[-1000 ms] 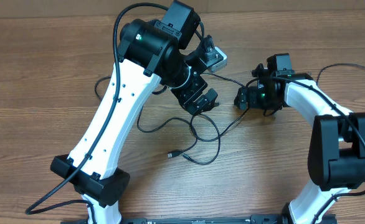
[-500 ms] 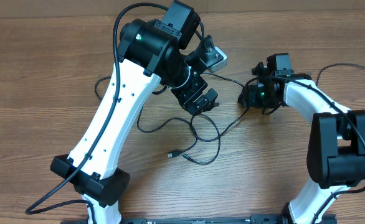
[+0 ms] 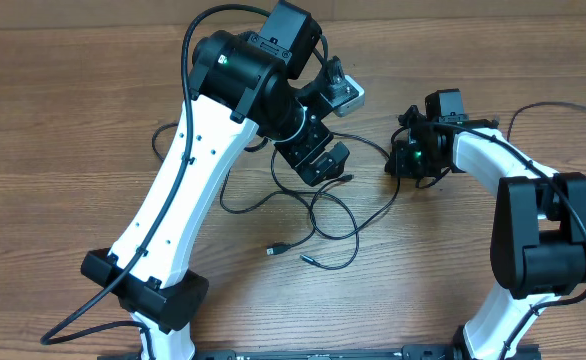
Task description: Untangle cables
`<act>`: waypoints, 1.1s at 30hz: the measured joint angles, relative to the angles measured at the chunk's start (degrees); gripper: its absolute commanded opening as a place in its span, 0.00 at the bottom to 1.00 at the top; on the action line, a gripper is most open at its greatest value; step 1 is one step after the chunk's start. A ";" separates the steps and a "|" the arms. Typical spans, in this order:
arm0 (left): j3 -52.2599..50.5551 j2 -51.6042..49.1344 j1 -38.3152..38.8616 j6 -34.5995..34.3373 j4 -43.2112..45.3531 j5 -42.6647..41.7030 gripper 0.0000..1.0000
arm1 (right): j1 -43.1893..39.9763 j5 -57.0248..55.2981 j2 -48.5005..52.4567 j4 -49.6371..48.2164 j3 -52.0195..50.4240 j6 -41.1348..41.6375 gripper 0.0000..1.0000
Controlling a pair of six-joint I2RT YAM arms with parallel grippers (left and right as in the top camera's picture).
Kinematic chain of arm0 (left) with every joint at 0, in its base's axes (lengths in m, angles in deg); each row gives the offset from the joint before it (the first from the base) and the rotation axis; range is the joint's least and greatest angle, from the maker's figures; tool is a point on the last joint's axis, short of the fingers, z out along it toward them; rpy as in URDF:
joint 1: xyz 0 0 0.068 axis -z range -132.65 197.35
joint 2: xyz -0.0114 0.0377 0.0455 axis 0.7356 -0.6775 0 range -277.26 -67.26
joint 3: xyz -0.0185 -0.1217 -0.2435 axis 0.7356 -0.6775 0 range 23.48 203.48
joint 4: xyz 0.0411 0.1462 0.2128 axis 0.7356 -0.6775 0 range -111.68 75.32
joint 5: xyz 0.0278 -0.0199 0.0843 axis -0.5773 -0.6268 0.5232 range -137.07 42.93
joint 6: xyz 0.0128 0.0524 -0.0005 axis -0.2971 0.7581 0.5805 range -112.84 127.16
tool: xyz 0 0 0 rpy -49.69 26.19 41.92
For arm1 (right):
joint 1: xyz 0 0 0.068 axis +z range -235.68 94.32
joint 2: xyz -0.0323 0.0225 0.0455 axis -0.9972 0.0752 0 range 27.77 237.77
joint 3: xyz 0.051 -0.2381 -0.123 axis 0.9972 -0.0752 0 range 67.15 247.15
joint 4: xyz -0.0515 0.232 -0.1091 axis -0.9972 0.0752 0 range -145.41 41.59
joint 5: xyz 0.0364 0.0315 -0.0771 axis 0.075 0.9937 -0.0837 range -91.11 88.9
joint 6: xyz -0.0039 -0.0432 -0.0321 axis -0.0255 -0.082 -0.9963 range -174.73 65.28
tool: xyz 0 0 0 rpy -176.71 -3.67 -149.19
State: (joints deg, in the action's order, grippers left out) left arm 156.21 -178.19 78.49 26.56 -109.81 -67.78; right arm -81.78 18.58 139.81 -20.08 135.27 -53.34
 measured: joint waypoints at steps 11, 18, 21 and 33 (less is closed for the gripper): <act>0.00 0.00 0.00 0.00 0.00 0.00 1.00 | -2.23 11.69 -0.02 2.89 8.17 3.58 0.04; 0.00 0.00 0.00 0.00 0.00 0.00 1.00 | -4.74 16.09 -1.16 5.01 21.24 8.11 0.04; 0.00 0.00 0.00 0.00 0.00 0.00 0.99 | -5.60 16.57 -2.32 3.69 26.49 9.88 0.04; 0.00 0.00 0.00 0.00 0.00 0.00 0.99 | -6.54 15.39 -3.15 -18.86 33.79 17.70 0.04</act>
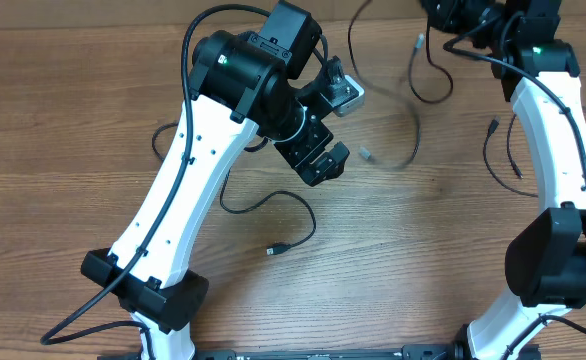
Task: Untangle cables
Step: 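Carry the cable right with the right gripper and drop it there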
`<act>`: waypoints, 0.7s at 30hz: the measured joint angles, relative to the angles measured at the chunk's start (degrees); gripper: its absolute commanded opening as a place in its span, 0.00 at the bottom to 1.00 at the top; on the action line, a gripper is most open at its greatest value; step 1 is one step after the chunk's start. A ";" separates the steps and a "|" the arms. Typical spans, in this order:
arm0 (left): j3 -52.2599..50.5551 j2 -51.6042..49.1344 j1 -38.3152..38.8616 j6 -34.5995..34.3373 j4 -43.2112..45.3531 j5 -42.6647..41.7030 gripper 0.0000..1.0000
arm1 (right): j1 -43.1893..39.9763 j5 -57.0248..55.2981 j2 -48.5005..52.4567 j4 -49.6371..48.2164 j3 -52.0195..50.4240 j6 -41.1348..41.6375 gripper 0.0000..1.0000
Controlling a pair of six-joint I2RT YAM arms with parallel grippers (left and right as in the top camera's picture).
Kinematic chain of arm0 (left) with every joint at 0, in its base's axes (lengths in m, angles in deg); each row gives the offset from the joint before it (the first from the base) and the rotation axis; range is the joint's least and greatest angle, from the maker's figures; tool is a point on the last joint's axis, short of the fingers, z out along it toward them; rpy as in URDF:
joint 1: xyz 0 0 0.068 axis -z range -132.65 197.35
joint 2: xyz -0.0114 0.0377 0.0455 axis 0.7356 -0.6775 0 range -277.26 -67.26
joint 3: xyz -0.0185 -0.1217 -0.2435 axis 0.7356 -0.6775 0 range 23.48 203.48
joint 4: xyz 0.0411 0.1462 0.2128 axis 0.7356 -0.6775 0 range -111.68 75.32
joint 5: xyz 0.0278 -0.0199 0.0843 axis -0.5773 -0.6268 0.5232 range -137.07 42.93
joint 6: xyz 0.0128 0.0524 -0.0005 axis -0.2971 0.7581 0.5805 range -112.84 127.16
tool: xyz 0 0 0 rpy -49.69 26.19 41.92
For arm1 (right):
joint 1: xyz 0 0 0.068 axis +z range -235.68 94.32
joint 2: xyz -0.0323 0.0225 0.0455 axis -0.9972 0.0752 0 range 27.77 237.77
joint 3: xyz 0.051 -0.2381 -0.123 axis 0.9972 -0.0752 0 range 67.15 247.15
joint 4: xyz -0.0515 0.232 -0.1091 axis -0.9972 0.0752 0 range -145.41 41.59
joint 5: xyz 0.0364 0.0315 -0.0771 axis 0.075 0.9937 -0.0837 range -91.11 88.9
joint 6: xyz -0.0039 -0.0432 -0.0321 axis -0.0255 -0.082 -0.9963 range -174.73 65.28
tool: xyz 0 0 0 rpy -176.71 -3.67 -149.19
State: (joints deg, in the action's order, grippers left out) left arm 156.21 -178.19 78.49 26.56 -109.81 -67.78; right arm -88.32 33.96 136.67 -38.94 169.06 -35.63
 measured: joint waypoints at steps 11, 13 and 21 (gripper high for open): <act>0.00 0.00 0.00 0.00 0.00 0.00 0.99 | -2.03 -25.24 0.00 -5.66 0.00 3.15 0.04; 0.00 0.00 0.00 0.00 0.00 0.00 1.00 | -3.67 -31.12 0.00 -6.60 0.00 3.21 0.04; 0.00 0.00 0.00 0.00 0.00 0.00 0.99 | -15.74 -41.99 0.28 -11.74 0.00 3.37 0.04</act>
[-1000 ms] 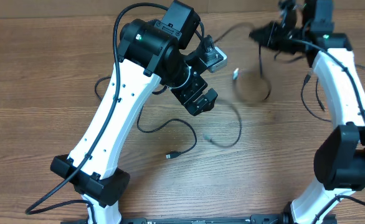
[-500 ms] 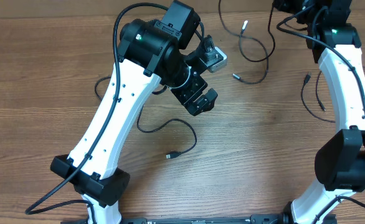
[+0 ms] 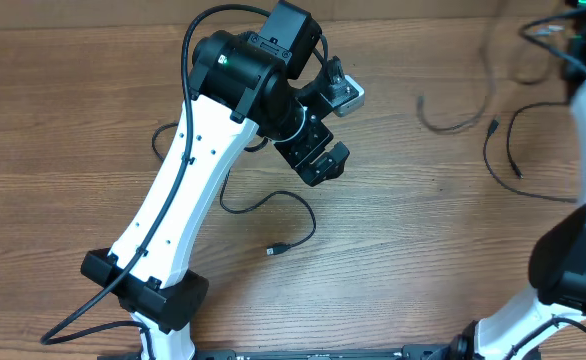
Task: Untangle cables
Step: 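Carry the cable right with the right gripper and drop it there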
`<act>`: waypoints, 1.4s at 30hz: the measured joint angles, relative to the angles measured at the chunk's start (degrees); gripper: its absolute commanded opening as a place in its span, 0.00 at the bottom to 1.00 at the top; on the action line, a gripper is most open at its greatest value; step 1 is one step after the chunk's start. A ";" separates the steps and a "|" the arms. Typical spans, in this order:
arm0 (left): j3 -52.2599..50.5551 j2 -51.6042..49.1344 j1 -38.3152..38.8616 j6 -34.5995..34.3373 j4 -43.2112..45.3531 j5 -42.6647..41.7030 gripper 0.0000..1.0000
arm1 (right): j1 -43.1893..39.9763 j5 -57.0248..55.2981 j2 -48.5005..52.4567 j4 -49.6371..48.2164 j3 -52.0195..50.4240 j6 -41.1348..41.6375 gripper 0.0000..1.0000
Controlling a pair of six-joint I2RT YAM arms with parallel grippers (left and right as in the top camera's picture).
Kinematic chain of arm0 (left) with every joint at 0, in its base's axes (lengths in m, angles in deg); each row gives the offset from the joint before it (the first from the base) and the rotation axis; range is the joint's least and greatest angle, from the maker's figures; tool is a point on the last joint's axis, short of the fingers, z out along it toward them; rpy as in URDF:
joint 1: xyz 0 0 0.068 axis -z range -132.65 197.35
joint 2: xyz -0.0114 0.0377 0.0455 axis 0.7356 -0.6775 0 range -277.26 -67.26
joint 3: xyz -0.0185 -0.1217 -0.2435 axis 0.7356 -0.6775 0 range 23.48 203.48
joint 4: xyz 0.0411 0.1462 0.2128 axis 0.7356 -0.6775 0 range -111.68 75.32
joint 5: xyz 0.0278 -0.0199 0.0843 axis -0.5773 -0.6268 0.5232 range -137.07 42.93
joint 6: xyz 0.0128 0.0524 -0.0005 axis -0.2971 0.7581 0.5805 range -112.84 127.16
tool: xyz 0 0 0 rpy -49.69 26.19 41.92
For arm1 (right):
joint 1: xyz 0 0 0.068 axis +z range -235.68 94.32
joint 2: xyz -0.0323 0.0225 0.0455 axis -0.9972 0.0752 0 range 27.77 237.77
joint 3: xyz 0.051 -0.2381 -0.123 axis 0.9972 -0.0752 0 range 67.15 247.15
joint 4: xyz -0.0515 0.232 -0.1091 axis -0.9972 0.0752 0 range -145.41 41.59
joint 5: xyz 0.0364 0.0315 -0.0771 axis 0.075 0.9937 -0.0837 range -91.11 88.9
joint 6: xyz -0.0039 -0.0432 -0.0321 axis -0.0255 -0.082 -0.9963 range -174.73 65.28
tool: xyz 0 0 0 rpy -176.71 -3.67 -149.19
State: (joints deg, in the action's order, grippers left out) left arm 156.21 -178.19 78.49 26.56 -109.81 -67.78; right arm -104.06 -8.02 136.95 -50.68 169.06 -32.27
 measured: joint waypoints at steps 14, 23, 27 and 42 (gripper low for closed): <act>0.00 0.00 0.00 0.00 0.00 0.00 1.00 | -11.93 3.76 11.89 -8.55 0.02 2.73 0.04; 0.00 0.00 0.00 0.00 0.00 -0.02 1.00 | -12.02 6.45 14.21 -20.72 0.07 3.02 0.04; 0.00 0.00 0.00 0.00 0.00 0.00 0.99 | -12.02 6.69 14.21 -22.49 0.09 3.04 0.04; 0.00 0.00 0.00 0.00 0.00 0.00 1.00 | -16.48 2.45 15.56 -8.02 0.15 3.06 1.00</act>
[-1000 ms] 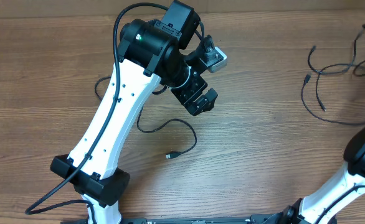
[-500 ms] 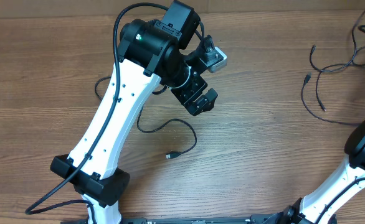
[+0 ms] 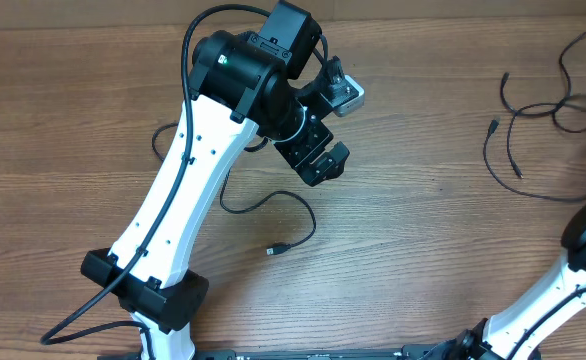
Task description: Untangle cables
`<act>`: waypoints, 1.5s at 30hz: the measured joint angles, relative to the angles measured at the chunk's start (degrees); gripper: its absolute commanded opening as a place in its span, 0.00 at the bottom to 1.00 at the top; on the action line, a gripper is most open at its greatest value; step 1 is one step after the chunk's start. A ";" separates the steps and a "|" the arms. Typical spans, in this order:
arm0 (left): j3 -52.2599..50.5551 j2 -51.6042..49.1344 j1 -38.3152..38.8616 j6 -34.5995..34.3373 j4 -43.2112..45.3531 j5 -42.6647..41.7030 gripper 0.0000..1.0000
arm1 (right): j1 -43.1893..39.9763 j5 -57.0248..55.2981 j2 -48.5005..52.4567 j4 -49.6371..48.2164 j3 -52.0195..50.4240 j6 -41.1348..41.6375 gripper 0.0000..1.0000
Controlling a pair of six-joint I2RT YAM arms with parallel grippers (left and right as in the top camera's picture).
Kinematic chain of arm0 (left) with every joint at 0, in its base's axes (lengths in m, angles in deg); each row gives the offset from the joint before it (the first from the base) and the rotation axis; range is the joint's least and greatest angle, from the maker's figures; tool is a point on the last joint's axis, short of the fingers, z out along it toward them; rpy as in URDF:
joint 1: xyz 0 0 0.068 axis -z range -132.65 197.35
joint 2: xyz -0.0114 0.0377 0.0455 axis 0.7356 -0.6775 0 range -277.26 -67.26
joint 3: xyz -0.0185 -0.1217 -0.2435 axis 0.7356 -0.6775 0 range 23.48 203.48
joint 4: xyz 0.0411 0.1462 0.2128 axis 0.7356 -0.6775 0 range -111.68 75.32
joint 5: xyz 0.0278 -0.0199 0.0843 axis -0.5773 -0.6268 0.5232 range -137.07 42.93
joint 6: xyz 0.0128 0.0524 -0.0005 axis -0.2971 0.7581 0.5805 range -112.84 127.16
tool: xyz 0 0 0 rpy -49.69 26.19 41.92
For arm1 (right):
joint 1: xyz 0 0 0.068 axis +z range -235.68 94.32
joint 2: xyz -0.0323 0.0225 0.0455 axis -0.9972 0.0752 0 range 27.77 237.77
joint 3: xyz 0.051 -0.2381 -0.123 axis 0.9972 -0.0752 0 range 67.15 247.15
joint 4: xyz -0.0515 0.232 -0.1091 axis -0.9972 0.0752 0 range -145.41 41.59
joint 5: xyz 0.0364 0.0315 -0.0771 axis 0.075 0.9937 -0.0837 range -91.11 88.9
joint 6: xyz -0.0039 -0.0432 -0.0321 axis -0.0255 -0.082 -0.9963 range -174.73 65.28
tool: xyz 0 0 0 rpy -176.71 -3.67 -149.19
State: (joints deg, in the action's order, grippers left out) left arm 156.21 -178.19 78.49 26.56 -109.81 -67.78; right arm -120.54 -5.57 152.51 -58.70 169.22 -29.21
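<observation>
One thin black cable (image 3: 291,203) lies in front of the left arm, curling from under the arm to a small plug (image 3: 272,250). A second black cable (image 3: 521,108) lies in loose loops at the far right edge, well apart from the first. My left gripper (image 3: 325,160) hangs low over the table just behind the first cable's loop; its jaws point down and their gap does not show. My right gripper is out of the frame; only part of the right arm shows at the right edge.
The left arm's white link (image 3: 178,190) crosses the left half of the wooden table (image 3: 423,240). A short bit of black cable (image 3: 160,140) shows left of that link. The right arm's base (image 3: 523,325) stands at the front right.
The second cable has shifted further right, from about the middle right of the table to the right edge. The right arm has gone almost wholly out of view. The left arm has not moved.
Both cables lay crossed in a tangle in front of the left gripper, with the right gripper down beside them. Then the right gripper was at the far right back with one cable trailing from it. That cable now lies apart at the right; the other stayed.
</observation>
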 measured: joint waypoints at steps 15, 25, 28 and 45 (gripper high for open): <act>0.00 0.00 0.00 0.00 0.00 0.00 1.00 | -4.04 17.31 0.33 6.99 -0.02 -6.95 1.00; 0.00 0.00 0.00 0.00 0.00 0.00 1.00 | -3.58 31.65 -13.86 24.55 -0.02 -21.79 1.00; 0.00 0.00 0.00 0.00 0.02 -0.02 1.00 | -3.21 37.90 -18.75 29.31 0.22 -23.58 1.00; 0.00 0.00 -0.02 0.04 0.83 5.95 1.00 | 20.61 48.87 -22.62 55.41 0.39 -34.38 1.00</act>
State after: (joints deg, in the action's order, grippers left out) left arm 156.21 -178.19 78.47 26.60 -108.98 -61.83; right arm -99.92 43.30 129.89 -3.29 169.61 -63.59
